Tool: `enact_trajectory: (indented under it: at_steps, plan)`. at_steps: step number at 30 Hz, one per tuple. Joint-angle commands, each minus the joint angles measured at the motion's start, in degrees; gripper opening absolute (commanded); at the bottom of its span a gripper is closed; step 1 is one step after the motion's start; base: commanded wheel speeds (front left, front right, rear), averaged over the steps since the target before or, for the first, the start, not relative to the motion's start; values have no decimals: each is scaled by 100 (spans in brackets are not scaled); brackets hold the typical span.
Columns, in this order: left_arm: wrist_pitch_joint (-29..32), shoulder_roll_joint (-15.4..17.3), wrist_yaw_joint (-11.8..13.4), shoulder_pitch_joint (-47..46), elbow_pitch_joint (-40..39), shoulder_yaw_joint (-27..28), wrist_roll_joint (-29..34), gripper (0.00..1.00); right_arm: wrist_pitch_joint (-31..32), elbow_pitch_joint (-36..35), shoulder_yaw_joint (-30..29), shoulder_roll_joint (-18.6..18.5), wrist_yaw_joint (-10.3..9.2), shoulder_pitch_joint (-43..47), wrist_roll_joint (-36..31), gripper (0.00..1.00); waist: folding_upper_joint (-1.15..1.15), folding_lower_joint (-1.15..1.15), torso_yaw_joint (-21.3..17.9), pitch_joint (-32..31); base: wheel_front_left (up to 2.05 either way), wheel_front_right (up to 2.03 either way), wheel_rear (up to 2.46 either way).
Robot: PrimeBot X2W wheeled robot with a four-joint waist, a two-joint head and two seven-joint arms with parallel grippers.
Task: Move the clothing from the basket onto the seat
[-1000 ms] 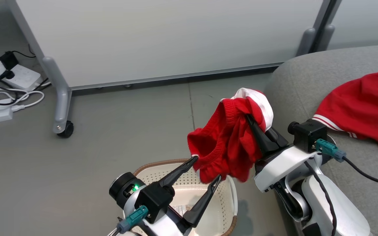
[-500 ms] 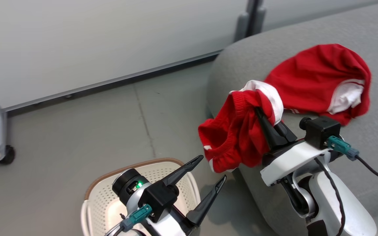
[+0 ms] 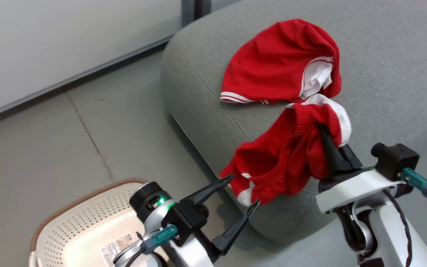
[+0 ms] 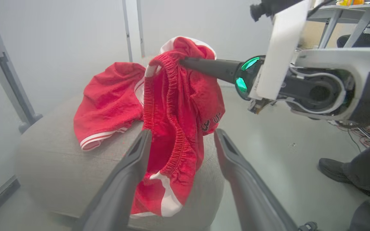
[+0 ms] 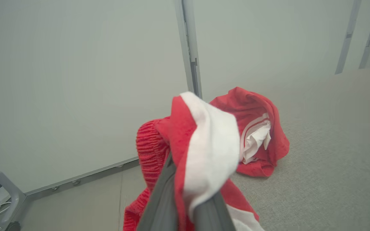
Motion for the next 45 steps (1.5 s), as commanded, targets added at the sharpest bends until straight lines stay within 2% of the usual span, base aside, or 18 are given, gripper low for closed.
enact_trajectory:
  at_steps: [1, 9, 15, 23, 29, 35, 38, 45]
  plan:
    - [51, 28, -51, -152, 16, -16, -10, 100, -83, -67, -94, 18, 3, 47, -2, 0, 0, 0, -140, 210, 0, 0, 0]
    - [160, 42, -169, -469, 115, -106, -20, 100, -205, -256, -391, 78, 3, -40, 20, 0, 0, 0, -162, 451, 0, 0, 0]
    - [147, 79, -48, -589, 13, 7, 11, 100, -273, -251, -560, 58, 3, -599, 115, 0, 0, 0, -162, 597, 0, 0, 0]
    - [230, 264, 157, -812, -373, 220, 185, 100, -435, 73, -1087, -456, 3, -2302, 229, 0, 0, 0, -105, 998, 0, 0, 0]
    - [394, 376, 102, -1164, -670, 255, 350, 100, -571, 719, -1595, -951, 3, -3420, 251, 0, 0, 0, 215, 1571, 0, 0, 0]
    - [541, 472, 34, -1503, -885, 223, 517, 100, -655, 1759, -1819, -1238, 3, -3940, 94, 0, 0, 0, 520, 2215, 0, 0, 0]
    - [646, 513, 15, -1653, -959, 207, 592, 100, -651, 2228, -1914, -1233, 2, -4024, 14, 0, 0, 0, 641, 2528, 0, 0, 0]
    - [786, 618, -35, -1834, -1083, 173, 673, 100, -649, 3131, -2062, -973, 2, -3929, -44, 0, 0, 0, 758, 3002, 0, 0, 0]
